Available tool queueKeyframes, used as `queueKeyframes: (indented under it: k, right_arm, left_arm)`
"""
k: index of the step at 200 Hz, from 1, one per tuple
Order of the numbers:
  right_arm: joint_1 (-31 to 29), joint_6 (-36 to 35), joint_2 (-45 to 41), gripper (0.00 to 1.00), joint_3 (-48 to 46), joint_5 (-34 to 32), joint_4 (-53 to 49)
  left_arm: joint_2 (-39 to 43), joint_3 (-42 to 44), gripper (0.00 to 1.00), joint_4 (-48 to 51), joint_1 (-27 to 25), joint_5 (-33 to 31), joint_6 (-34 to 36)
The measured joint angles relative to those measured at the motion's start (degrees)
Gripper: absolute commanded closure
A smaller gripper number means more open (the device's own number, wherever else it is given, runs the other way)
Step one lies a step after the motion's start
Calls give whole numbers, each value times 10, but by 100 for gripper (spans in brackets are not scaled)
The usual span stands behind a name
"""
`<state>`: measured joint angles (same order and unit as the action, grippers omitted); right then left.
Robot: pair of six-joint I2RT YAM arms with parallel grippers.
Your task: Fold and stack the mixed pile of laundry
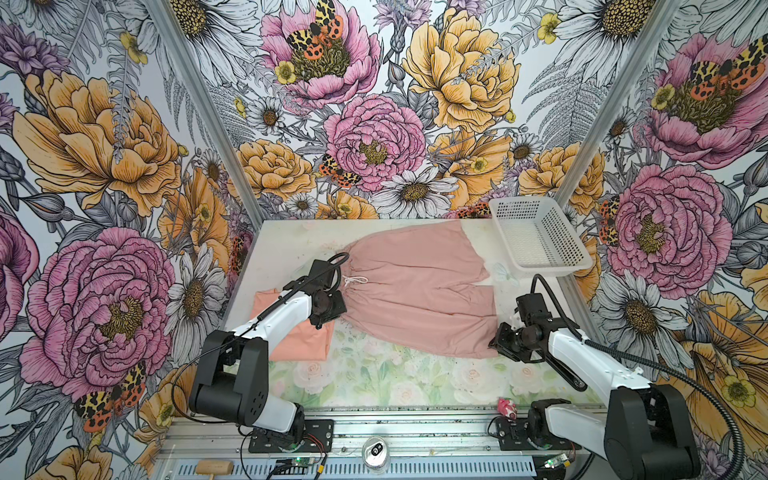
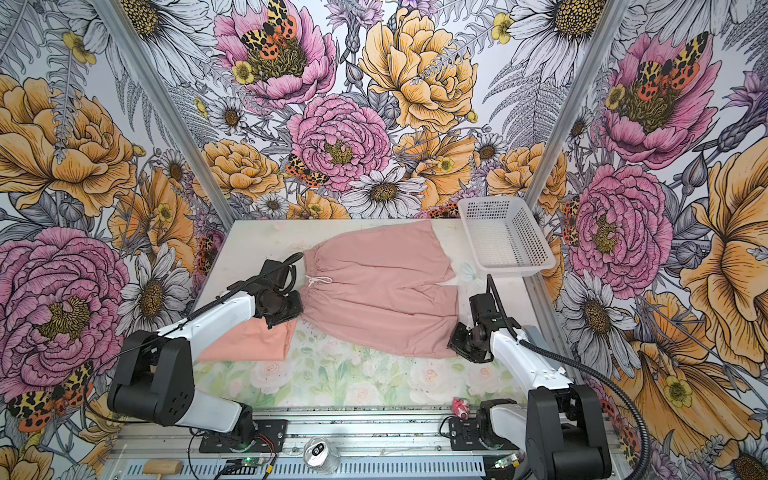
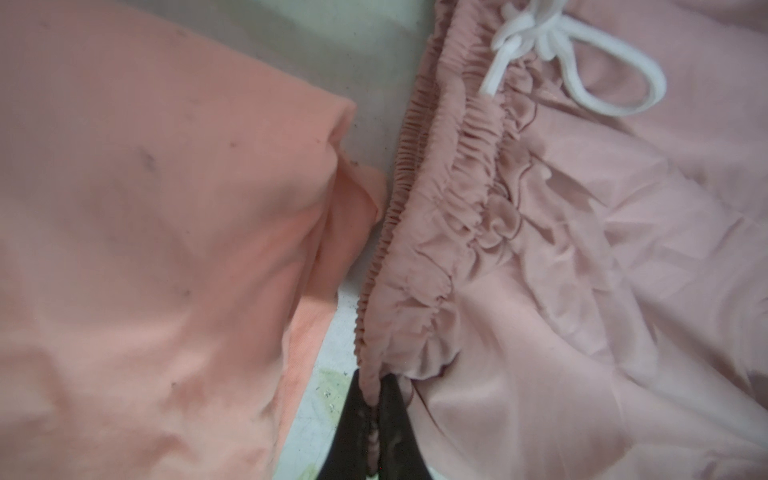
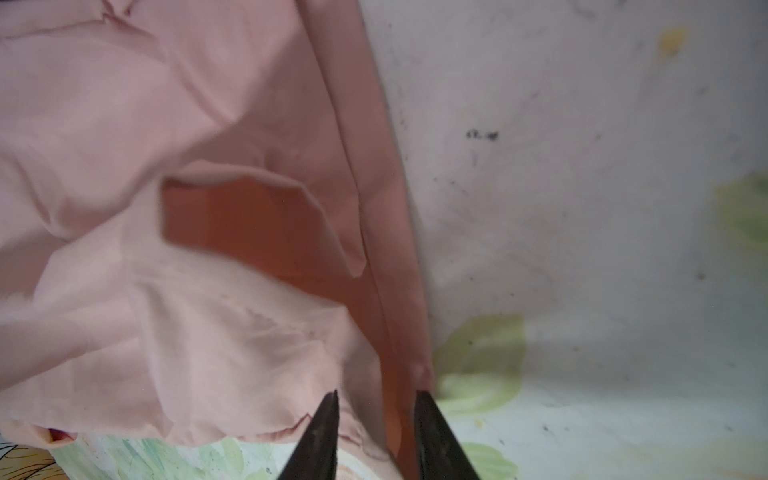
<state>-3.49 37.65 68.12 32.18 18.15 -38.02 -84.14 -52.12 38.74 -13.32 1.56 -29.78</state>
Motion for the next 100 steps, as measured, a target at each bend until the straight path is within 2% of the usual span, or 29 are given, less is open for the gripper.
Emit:
queueKeyframes:
  k: [23, 60, 100]
  right_arm:
    - [0, -2, 9, 69, -1, 2, 16]
    - [-4, -4, 9, 77, -5, 14, 34]
    - [-5, -7, 6, 80, -23, 23, 39]
  left_arm:
    - [0, 0, 100, 0, 0, 0, 0]
    - [0, 1, 100, 0, 1, 0, 0]
    - [0, 3, 100, 0, 1, 0, 0]
